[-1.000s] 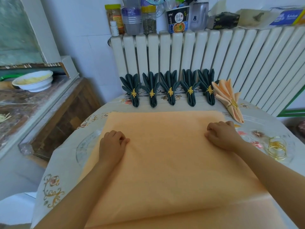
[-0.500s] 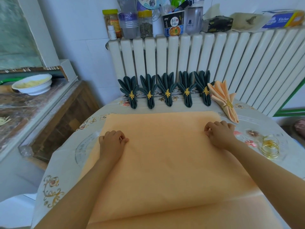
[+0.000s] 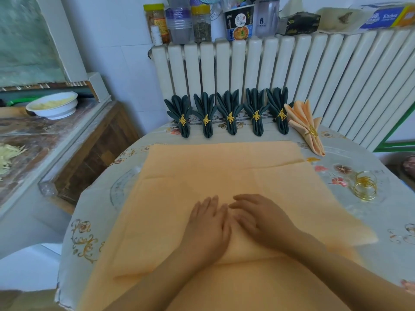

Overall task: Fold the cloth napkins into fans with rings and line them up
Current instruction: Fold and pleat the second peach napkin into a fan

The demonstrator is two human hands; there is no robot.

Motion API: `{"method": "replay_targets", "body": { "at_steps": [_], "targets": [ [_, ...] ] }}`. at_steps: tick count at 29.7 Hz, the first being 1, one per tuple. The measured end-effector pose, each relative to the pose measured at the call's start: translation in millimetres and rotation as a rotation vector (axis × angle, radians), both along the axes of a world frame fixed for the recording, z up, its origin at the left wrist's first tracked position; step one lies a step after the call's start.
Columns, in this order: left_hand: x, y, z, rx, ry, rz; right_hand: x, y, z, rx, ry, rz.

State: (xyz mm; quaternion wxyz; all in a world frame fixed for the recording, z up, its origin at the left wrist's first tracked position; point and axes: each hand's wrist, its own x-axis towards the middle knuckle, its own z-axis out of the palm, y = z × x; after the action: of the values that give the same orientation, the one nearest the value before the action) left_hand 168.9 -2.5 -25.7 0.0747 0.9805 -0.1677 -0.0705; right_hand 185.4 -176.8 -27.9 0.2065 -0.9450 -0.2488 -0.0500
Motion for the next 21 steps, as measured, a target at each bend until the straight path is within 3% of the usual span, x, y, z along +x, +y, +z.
{"method": "replay_targets", "body": {
  "at_steps": [5,13,16,19,21],
  "targets": [
    [-15,0,-22,0.017,0.004,0.037,-24,7,-20,-0.168,-0.121,-0.045],
    [-14,33,-25,0.042,-0.041,0.066,-32,-22,-29,-0.210,-0.033,-0.177],
    [-20,55,-20,-0.148,-0.156,0.141,-45,-39,-22,-0.114,-0.050,-0.265],
    [-44,55,-11,-0.370,-0.402,0.072,-63,-42,-18,0.086,-0.154,-0.186],
    [-62,45,-6,-0.420,-0.355,-0.027,-76,-41,-17,0.153,-0.114,-0.125]
  ]
}}
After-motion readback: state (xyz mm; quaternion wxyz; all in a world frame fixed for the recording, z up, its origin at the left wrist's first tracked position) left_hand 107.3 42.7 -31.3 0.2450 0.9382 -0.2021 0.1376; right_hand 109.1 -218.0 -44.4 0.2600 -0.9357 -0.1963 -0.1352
